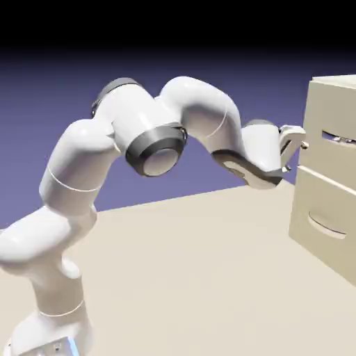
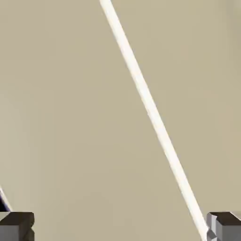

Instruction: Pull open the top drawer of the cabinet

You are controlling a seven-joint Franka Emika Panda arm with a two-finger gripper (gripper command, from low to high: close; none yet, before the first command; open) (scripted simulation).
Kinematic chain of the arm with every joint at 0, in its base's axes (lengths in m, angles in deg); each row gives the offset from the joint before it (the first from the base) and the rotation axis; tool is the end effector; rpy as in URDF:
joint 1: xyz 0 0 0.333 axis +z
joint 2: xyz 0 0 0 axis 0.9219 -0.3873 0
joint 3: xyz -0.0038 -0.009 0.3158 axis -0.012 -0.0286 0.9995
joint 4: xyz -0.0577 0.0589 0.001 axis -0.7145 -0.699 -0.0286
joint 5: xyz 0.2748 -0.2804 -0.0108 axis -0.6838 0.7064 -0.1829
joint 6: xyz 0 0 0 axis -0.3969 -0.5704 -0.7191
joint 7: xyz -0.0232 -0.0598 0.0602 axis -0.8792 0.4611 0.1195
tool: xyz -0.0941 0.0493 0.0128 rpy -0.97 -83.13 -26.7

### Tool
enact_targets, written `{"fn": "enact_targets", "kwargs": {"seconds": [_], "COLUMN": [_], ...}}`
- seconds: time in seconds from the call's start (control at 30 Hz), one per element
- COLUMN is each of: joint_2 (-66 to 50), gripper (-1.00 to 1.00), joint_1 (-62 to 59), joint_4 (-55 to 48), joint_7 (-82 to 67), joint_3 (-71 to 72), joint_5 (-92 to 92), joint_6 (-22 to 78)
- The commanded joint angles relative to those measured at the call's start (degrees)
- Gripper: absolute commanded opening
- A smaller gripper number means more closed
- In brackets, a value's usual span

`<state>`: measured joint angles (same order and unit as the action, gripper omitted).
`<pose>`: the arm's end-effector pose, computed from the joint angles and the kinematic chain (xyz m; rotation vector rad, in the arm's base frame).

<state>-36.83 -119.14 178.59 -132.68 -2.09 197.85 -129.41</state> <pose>0.6552 0.0599 0.4241 -0.4648 1.6771 -0.3876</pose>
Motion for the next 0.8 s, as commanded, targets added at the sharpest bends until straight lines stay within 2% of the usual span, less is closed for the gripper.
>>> {"fn": "enact_targets", "kwargs": {"seconds": [0.0,0.17,0.43,0.47,0.77], "joint_2": [-1.11,-5.50,-13.03,-13.03,-4.88], "gripper": [0.00,0.00,0.00,-1.00,-1.00], "joint_1": [-0.86,-4.27,6.23,6.23,-6.10], "joint_4": [-1.00,-4.97,-19.62,-19.62,-3.01], "joint_7": [-2.10,-10.44,-17.27,-17.27,-10.08], "joint_3": [1.06,5.28,-0.53,-0.53,6.70], "joint_5": [2.50,12.38,10.37,10.37,12.50], "joint_6": [0.32,1.58,-2.79,-2.79,2.19]}}
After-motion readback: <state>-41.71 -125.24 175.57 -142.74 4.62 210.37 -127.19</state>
